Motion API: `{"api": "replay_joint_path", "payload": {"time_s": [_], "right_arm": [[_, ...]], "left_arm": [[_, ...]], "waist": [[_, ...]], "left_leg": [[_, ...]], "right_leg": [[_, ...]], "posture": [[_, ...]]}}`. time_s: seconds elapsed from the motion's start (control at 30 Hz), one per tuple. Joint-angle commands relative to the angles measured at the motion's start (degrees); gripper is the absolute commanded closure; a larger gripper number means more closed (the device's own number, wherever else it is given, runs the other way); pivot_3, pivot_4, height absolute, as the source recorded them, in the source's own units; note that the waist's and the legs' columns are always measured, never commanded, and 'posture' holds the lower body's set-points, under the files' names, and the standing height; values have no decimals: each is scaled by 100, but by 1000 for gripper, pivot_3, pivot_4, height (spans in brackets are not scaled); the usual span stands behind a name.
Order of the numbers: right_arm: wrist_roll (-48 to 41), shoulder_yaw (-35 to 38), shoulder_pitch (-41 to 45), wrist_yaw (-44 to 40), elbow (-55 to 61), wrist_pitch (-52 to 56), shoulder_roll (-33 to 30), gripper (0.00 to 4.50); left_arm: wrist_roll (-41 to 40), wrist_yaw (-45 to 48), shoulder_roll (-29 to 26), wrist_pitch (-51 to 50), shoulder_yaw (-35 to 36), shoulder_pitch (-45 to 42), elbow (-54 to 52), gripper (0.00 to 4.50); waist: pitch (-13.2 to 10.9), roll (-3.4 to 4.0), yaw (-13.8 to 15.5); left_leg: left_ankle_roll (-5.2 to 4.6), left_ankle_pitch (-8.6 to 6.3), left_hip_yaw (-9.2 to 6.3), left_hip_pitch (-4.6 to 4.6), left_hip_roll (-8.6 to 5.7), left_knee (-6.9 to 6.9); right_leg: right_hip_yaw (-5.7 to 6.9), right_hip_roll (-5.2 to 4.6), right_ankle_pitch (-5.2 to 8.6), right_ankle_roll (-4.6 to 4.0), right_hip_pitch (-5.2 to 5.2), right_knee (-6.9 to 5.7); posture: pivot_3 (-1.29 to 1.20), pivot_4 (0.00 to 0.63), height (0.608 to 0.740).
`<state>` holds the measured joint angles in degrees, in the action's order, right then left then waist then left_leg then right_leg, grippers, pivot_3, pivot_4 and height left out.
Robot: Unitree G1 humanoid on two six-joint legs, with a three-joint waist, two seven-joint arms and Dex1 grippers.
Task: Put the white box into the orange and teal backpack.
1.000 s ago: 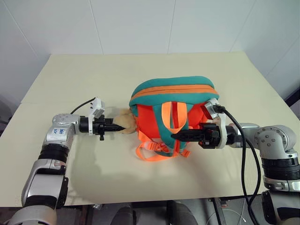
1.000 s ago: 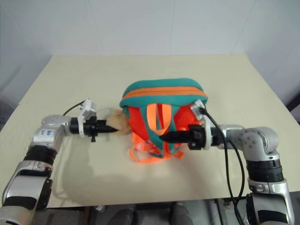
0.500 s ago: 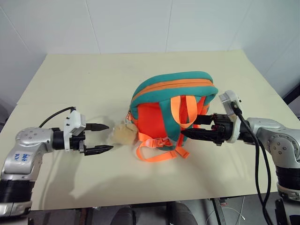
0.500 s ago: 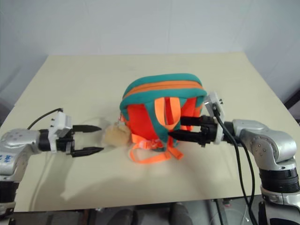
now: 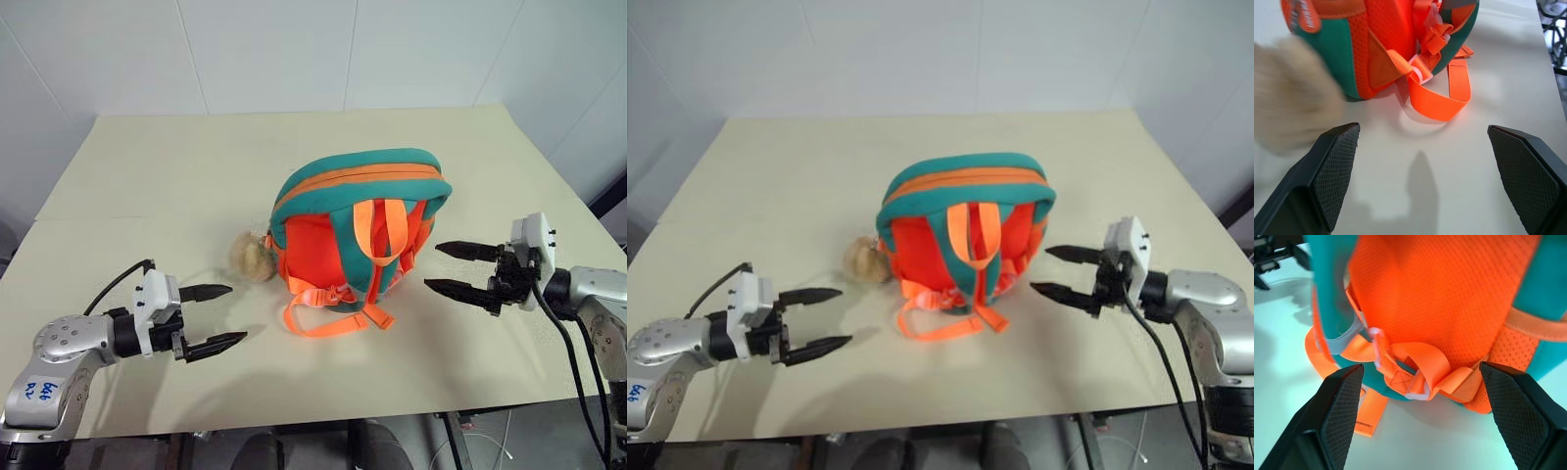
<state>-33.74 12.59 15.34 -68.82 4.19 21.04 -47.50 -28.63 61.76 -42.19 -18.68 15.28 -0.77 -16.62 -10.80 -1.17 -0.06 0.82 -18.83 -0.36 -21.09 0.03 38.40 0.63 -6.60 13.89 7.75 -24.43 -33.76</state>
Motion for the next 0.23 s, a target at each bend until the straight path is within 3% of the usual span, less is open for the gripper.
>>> {"api": "replay_joint_path", "payload": {"time_s": [0.03,0.23], "right_arm": [[-139,196,-171,-392,28,-66,-194,0],[126,151,-97,-515,-202,-492,-225,0]], "left_arm": [[-88,72,-86,266,166,-32,-72,41],[-410,138,-178,179,368,-101,-145,41]], "waist": [[0,0,4],[0,0,2]], "left_leg": [[0,0,0,0,0,1],[0,0,0,-1,0,2]], "right_leg": [[0,0,0,0,0,-1],[-1,-1,-2,-1,1,-2]], "posture": [[0,150,740],[0,150,740]]}}
